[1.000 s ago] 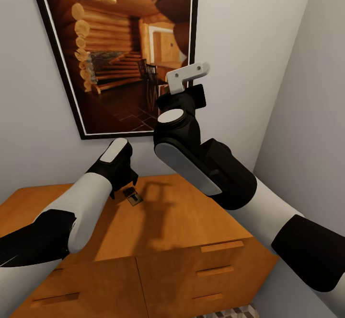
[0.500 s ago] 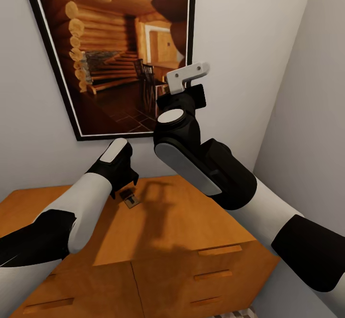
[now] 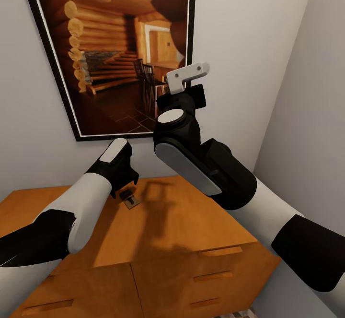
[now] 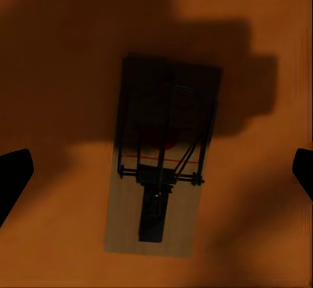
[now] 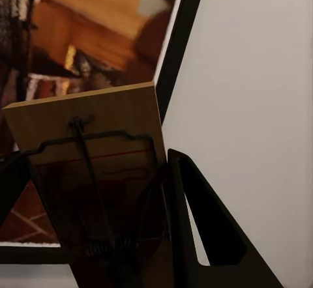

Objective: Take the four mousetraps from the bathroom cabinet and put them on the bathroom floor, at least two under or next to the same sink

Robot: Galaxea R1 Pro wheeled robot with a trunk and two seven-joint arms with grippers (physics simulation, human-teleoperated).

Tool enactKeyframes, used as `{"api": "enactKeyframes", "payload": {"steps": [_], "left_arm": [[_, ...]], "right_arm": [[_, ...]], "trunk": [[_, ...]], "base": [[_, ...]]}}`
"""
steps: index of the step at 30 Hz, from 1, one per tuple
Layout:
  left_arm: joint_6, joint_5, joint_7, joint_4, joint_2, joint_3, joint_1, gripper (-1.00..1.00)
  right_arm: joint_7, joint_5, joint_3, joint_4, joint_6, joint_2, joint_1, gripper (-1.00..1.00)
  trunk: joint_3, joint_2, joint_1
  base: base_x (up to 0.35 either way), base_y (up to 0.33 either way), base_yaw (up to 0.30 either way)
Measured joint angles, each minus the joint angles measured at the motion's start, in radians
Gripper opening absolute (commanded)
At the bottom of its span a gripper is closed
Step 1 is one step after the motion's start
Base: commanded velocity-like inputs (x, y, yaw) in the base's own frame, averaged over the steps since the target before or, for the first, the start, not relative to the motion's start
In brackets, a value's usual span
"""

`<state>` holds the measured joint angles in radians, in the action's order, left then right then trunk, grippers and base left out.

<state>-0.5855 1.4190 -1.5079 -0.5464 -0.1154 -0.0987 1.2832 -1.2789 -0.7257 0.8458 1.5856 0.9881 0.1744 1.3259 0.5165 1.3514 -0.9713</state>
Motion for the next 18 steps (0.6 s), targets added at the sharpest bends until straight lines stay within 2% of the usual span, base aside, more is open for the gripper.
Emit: {"api": "enactKeyframes", "payload": {"steps": [18], "left_arm": [[-0.007,0.000,0.008,0.001,0.001,0.000,0.000,1.00]], "right_arm": [[0.000,0.000,0.000,0.000,0.000,0.000,0.000,-1.00]], "trunk": [[0.000,0.000,0.000]], "base": [[0.008,0.000,0.000]]}}
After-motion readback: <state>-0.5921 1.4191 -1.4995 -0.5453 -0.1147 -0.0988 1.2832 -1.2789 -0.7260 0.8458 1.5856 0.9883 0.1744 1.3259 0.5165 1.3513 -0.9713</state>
